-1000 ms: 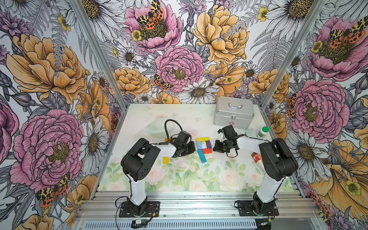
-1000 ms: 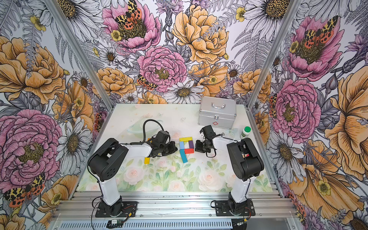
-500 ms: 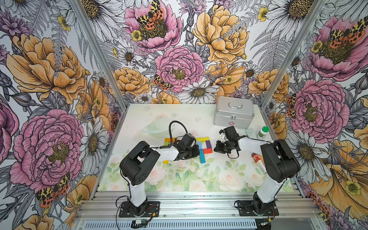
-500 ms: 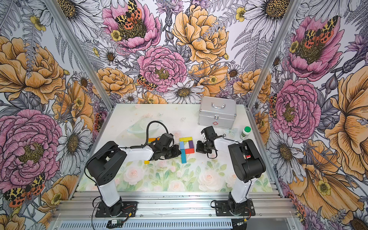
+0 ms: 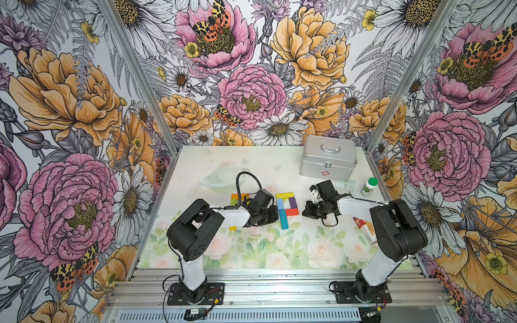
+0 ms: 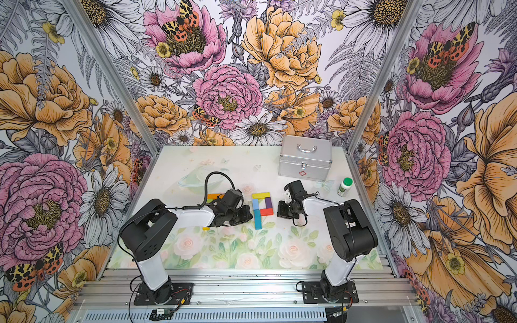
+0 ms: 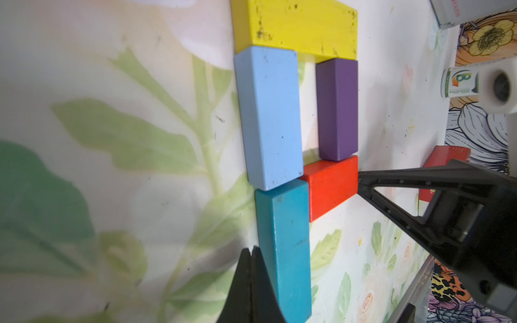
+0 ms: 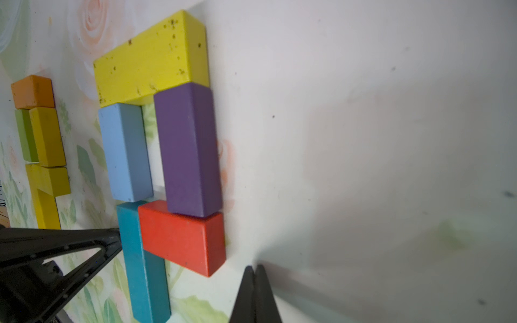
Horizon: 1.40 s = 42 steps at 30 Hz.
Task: Assemble the letter p with building blocks
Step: Adjust the building block at the center of the board.
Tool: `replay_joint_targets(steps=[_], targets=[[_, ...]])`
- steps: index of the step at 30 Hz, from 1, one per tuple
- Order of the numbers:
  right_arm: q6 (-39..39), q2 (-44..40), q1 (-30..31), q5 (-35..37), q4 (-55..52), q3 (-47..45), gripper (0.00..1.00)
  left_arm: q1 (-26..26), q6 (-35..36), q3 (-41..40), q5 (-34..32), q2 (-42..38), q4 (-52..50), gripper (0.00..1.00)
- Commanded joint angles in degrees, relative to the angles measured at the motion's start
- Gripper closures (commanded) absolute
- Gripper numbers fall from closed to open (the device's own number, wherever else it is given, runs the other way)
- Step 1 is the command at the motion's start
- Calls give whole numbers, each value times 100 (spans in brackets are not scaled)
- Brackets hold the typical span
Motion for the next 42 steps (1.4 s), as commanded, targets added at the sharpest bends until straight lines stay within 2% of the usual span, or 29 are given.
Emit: replay_joint_targets(steps=[1, 16, 42], targets=[[-52, -28, -21, 108, -207, -197, 100, 6, -30, -96, -148, -233, 29, 100], [167, 8, 450, -38, -3, -297, 100, 16, 27, -87, -98, -182, 29, 100], [182, 406, 463, 94, 58, -94, 100, 16, 49, -21, 30, 0, 73, 100]])
